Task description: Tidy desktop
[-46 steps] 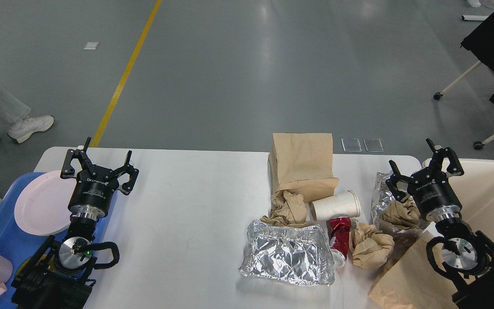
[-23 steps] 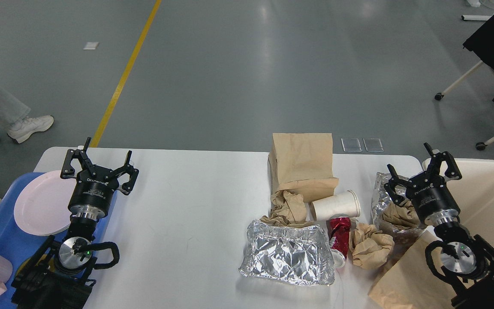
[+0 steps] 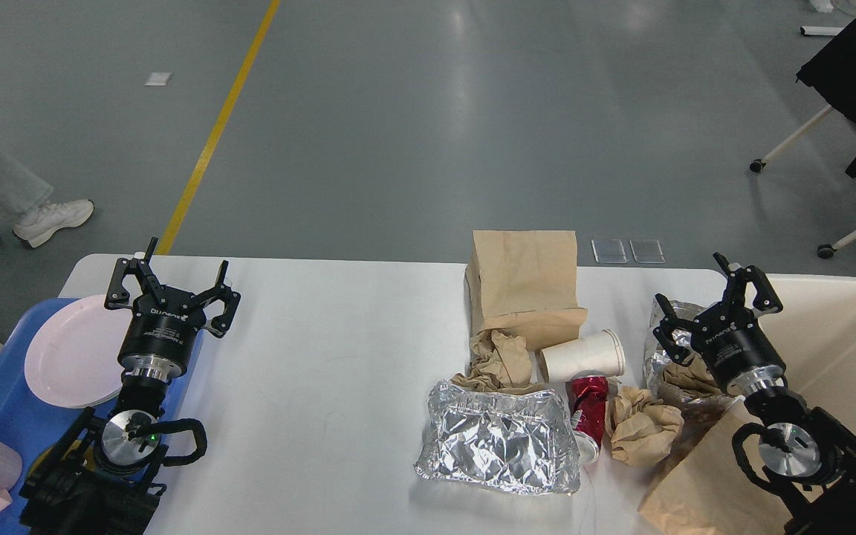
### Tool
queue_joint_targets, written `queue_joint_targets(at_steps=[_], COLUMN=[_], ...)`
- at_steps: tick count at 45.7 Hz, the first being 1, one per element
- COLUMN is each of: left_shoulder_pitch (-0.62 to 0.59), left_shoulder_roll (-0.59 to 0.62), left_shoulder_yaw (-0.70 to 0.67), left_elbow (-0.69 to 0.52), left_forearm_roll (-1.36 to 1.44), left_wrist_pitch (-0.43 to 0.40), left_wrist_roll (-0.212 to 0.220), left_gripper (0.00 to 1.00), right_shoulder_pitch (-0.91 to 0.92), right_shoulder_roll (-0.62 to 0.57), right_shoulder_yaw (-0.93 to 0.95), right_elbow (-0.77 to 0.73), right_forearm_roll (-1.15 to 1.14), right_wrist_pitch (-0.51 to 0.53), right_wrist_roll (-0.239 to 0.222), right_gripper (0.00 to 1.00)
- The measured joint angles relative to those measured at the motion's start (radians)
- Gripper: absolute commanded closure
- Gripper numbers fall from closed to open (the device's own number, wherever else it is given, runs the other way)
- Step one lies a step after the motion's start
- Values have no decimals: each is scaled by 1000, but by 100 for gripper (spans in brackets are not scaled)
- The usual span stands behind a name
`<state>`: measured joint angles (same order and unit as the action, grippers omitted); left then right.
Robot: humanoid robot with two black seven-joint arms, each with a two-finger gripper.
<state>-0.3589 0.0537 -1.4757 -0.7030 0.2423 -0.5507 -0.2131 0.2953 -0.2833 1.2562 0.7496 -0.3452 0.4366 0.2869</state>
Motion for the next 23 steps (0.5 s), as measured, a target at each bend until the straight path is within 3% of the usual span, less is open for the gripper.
queue_joint_targets(at_steps=[19, 23], left_shoulder_pitch=[0, 0], left_shoulder_roll=[0, 0], left_shoulder_yaw=[0, 0], left_elbow=[0, 1], left_forearm_roll=[0, 0], left_wrist_pitch=[0, 0], left_wrist_roll=[0, 0], left_gripper=[4, 4], right_shoulder_pitch=[46, 48], right_shoulder_roll=[-17, -83], right_shoulder_yaw=[63, 36], right_elbow=[20, 36], right_forearm_roll=[0, 0], right_wrist_pitch=[-103, -116], right_wrist_roll=[8, 8], right_gripper=[0, 0])
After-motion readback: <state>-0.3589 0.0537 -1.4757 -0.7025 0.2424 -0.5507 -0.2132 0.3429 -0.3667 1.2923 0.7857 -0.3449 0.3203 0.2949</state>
